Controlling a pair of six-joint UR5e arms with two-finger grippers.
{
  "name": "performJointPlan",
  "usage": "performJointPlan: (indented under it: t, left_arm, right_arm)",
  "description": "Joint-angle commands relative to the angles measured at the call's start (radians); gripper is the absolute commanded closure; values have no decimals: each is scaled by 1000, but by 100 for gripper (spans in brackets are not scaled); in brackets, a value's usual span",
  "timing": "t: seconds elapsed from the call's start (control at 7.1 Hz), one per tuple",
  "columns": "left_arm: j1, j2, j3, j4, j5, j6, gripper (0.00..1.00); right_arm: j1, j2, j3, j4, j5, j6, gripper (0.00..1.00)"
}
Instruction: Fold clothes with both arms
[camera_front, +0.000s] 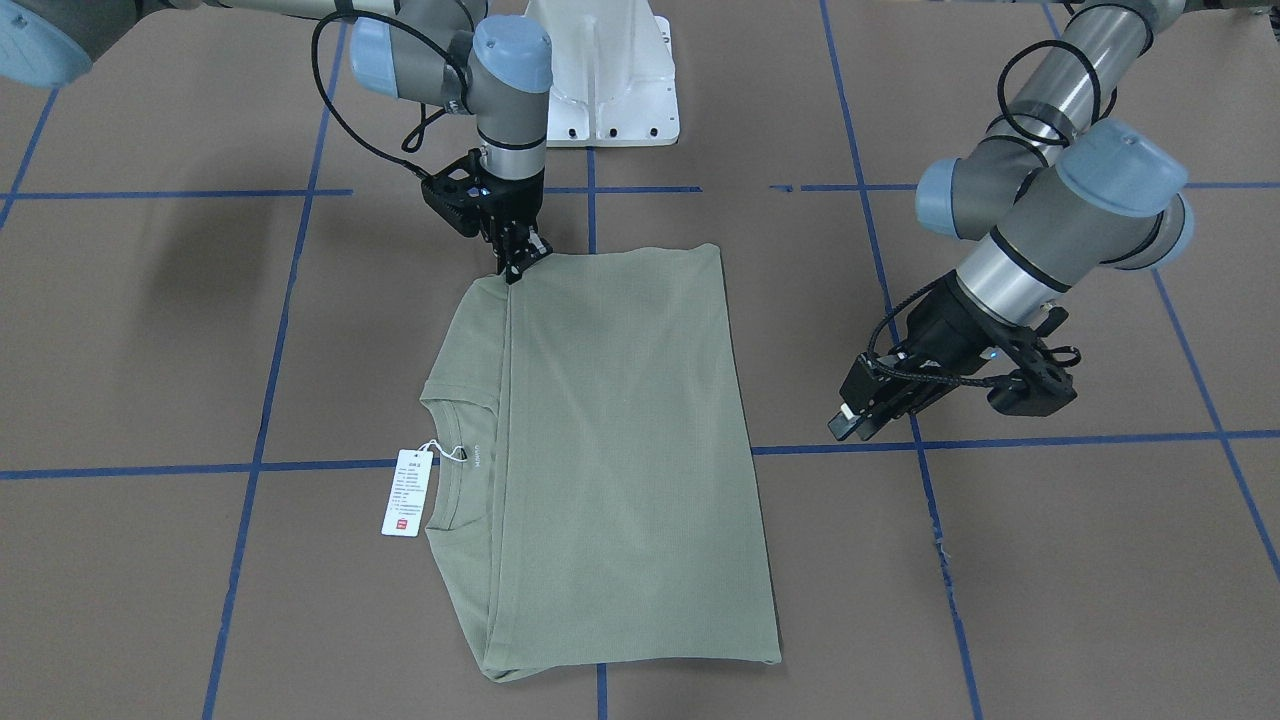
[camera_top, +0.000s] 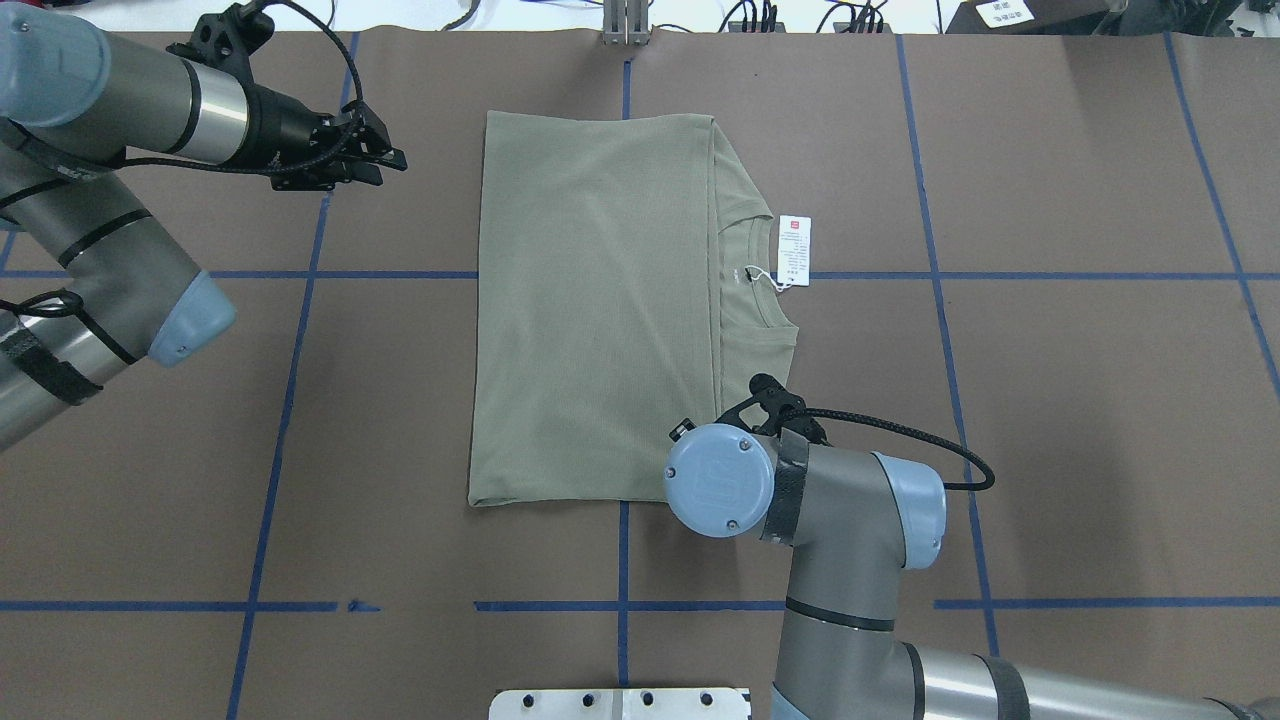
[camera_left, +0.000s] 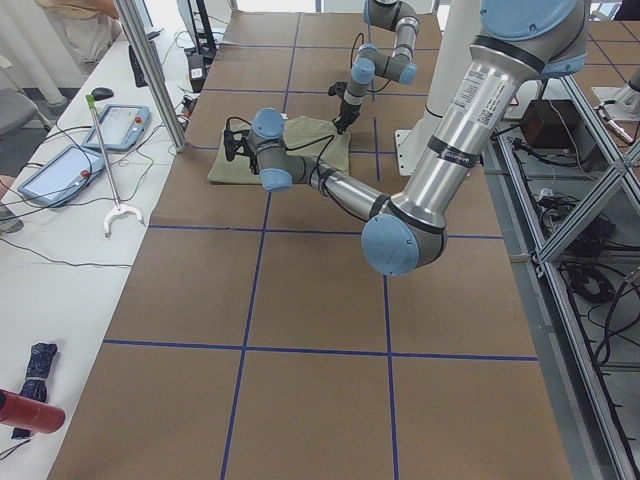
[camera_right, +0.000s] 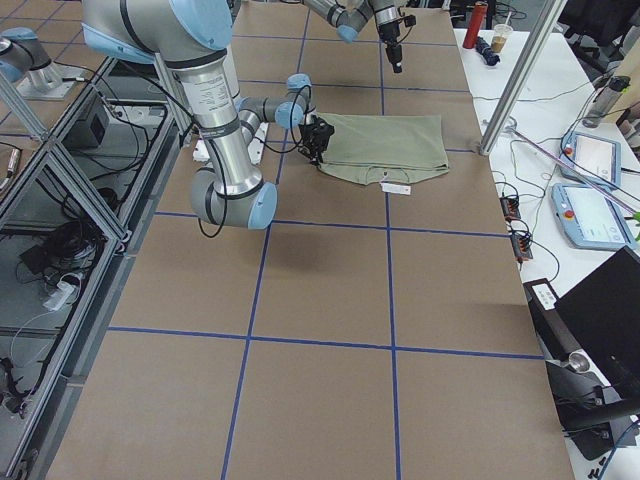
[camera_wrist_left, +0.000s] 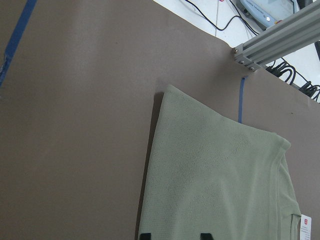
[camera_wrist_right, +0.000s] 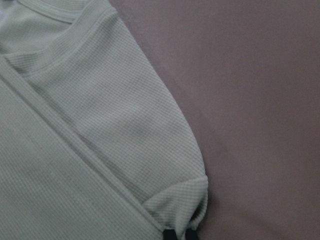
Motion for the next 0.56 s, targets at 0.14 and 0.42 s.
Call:
performJointPlan:
  t: [0.14, 0.42]
  left_arm:
    - [2, 11, -11, 1, 4, -25, 56]
    - [79, 72, -128, 10, 41, -199, 56]
  right_arm:
    - [6, -6, 52, -7, 7, -3, 100]
    - [11, -13, 83, -14, 10, -3, 100]
